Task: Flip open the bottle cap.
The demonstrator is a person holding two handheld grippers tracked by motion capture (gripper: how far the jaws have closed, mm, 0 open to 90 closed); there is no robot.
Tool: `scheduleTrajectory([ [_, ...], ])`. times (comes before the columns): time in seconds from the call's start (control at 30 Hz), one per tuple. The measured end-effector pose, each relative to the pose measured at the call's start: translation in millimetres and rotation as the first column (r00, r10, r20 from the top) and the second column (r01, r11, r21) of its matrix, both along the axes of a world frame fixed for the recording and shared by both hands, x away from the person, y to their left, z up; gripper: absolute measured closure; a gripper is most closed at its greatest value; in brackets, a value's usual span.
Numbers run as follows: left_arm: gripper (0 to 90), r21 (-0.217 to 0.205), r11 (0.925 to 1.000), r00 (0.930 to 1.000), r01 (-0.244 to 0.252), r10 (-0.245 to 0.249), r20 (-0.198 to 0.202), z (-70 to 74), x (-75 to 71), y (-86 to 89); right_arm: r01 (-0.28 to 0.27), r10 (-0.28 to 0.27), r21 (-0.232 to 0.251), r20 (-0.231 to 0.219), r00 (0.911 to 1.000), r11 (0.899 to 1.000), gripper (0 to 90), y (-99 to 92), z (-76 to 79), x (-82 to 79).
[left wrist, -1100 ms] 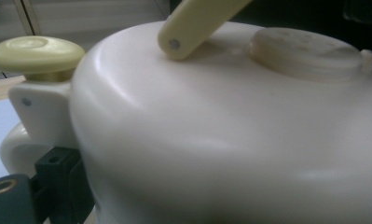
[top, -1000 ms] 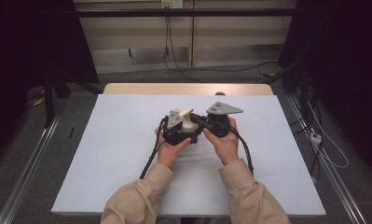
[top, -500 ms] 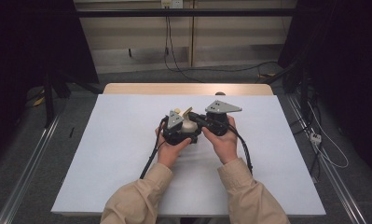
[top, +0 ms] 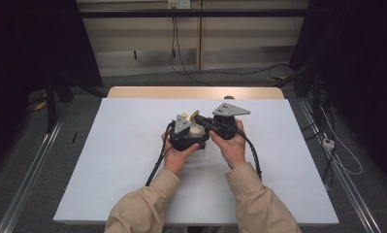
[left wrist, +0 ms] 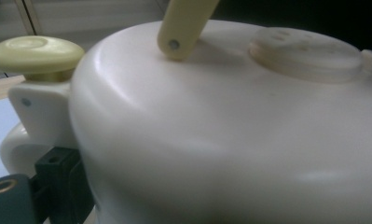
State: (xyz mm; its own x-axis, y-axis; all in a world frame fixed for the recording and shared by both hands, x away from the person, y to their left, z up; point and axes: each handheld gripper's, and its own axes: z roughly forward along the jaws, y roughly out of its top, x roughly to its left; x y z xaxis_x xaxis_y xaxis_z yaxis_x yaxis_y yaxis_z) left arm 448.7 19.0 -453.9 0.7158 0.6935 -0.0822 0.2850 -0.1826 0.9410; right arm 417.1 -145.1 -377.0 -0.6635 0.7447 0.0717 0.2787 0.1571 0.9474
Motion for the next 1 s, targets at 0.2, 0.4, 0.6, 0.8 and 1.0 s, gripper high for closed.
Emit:
scheduleTrajectory([
  [0.2,6.0,-0.005,1.0000,1.0000,-0.002,0.002,-0.002,-0.1,-0.1,-0.3,-0.005,0.005,0.005,-0.001,1.0000,1.000,90.0,1.4,-0.7,1.8],
  [0.4,6.0,-0.003,1.0000,1.0000,-0.002,0.002,-0.002,0.1,-0.1,-0.2,-0.006,0.006,0.012,0.002,1.0000,1.000,90.0,2.8,0.4,3.4],
  [0.6,6.0,-0.003,1.0000,1.0000,-0.002,0.002,-0.001,0.0,0.0,-0.1,-0.001,0.001,0.018,0.006,1.0000,1.000,90.0,1.4,0.5,5.8],
  [0.8,6.0,0.000,1.0000,1.0000,-0.002,0.002,-0.002,0.1,-0.1,-0.1,0.000,0.000,0.020,0.008,1.0000,1.000,90.0,2.7,0.7,7.8],
  [1.0,6.0,-0.001,1.0000,1.0000,-0.002,0.002,-0.003,0.1,-0.1,-0.2,-0.001,0.001,0.022,0.011,0.9999,1.000,90.0,3.8,1.8,8.7],
])
